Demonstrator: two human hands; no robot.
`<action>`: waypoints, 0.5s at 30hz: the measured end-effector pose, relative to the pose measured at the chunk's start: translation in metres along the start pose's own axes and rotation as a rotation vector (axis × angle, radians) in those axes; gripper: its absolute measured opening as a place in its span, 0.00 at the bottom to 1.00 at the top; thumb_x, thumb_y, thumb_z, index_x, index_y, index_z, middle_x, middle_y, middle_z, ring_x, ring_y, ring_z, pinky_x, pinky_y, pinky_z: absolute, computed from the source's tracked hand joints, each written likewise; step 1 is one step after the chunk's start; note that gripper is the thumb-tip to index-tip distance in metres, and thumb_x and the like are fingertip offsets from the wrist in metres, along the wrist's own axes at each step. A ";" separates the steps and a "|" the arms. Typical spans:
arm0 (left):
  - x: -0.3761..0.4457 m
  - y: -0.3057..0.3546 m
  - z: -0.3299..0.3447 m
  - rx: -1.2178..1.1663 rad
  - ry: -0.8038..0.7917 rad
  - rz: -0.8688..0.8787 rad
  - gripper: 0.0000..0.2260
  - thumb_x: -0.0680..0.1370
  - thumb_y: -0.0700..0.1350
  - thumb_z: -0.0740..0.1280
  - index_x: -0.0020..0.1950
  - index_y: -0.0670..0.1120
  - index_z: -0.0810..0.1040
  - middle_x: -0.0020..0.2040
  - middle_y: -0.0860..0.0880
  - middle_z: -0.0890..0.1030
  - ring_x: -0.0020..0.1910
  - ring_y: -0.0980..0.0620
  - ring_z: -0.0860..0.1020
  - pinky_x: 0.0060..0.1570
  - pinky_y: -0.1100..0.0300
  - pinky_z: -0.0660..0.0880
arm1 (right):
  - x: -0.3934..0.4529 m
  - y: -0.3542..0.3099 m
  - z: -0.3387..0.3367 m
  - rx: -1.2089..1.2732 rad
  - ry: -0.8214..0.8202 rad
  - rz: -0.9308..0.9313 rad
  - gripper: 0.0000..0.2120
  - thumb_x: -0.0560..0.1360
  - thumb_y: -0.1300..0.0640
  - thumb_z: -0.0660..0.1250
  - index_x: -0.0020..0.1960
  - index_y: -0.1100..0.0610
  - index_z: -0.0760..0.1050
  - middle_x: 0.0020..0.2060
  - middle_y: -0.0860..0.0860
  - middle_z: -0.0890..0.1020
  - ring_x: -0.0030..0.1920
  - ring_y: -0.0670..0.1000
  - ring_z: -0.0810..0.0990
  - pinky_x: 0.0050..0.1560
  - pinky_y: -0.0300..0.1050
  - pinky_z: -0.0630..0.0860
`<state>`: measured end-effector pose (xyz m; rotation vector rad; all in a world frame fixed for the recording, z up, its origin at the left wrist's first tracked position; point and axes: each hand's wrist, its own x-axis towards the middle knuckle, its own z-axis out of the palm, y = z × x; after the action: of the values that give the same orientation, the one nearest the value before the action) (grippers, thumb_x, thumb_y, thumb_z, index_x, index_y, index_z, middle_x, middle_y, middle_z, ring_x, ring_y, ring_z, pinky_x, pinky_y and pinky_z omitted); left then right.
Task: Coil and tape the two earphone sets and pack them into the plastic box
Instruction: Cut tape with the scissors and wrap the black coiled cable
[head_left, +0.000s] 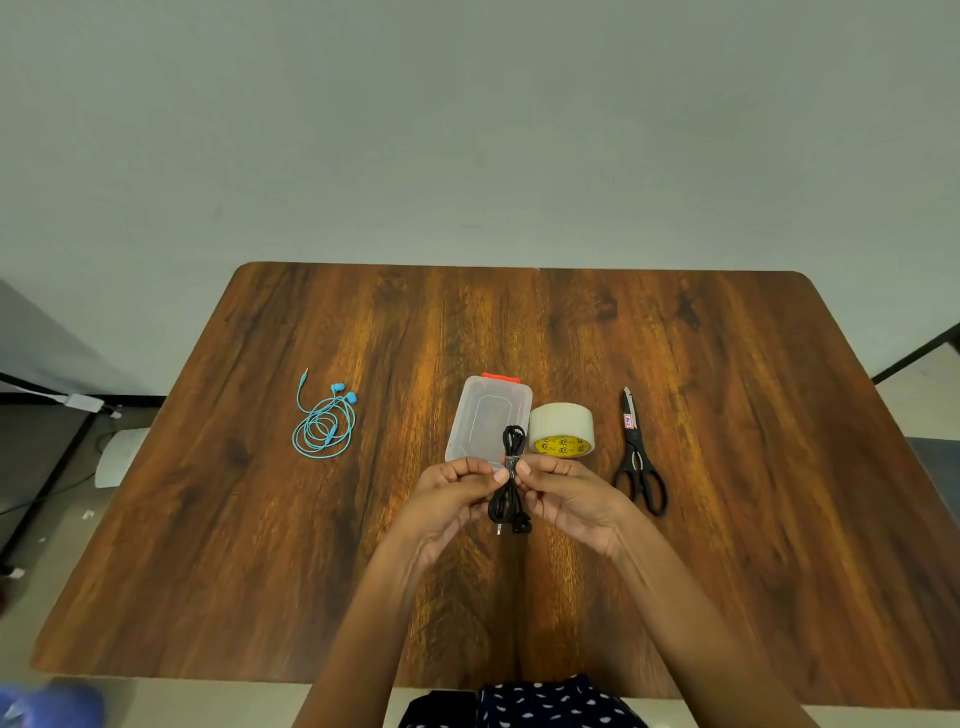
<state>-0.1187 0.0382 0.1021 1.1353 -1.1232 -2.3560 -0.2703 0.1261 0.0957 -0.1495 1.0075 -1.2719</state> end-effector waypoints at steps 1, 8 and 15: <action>-0.001 0.001 0.000 0.000 -0.005 0.004 0.04 0.71 0.35 0.70 0.44 0.39 0.77 0.40 0.44 0.83 0.40 0.51 0.81 0.43 0.58 0.76 | 0.000 0.001 0.001 0.027 0.005 0.013 0.09 0.68 0.63 0.70 0.48 0.61 0.83 0.39 0.53 0.84 0.37 0.44 0.81 0.35 0.32 0.77; -0.002 0.005 -0.001 -0.038 -0.055 -0.061 0.13 0.72 0.33 0.69 0.53 0.40 0.70 0.42 0.42 0.83 0.40 0.49 0.83 0.43 0.57 0.80 | -0.002 -0.001 -0.001 -0.022 -0.055 0.014 0.08 0.69 0.62 0.69 0.48 0.63 0.81 0.39 0.53 0.82 0.37 0.44 0.79 0.36 0.32 0.77; -0.001 0.006 0.000 -0.058 -0.019 -0.034 0.15 0.68 0.34 0.72 0.50 0.41 0.72 0.40 0.42 0.84 0.37 0.49 0.84 0.39 0.58 0.82 | 0.000 0.004 0.000 -0.097 -0.022 -0.071 0.11 0.69 0.60 0.70 0.51 0.64 0.80 0.44 0.55 0.83 0.44 0.48 0.80 0.46 0.37 0.77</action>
<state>-0.1180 0.0349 0.1074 1.1233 -1.0424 -2.4136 -0.2672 0.1276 0.0937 -0.2757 1.0531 -1.2832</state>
